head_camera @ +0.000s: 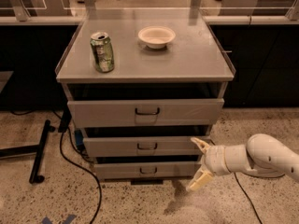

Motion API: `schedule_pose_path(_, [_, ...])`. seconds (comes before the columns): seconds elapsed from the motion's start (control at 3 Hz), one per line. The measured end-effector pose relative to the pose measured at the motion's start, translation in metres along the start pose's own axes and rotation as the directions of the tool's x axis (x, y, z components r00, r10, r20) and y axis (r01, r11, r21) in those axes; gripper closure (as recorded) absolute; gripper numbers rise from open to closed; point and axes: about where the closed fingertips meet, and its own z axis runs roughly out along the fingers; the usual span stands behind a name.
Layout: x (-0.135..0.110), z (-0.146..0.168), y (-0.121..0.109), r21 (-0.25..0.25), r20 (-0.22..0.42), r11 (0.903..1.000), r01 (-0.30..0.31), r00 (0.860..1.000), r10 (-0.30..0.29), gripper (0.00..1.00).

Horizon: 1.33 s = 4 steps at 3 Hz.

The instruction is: Open bottom drawer

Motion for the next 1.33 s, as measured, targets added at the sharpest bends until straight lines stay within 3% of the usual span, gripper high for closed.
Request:
schedule_pose_path(0.33, [0.033, 0.027, -0.005, -0.019, 0.009, 0.9997, -0.015, 1.000, 0.015, 0.00])
schedule_pose_path(0.67, [0.086, 0.080, 0.001, -0.036, 0.048, 0.9982, -0.047, 0.998, 0.049, 0.00])
schedule_pose_path(1.0, [0.148, 0.155, 0.012, -0.060, 0.109, 0.9925, -0.107, 0.988, 0.113, 0.00])
schedule_pose_path(1.33, [0.185, 0.220, 0.033, -0.072, 0.140, 0.9832, -0.167, 0.974, 0.176, 0.00])
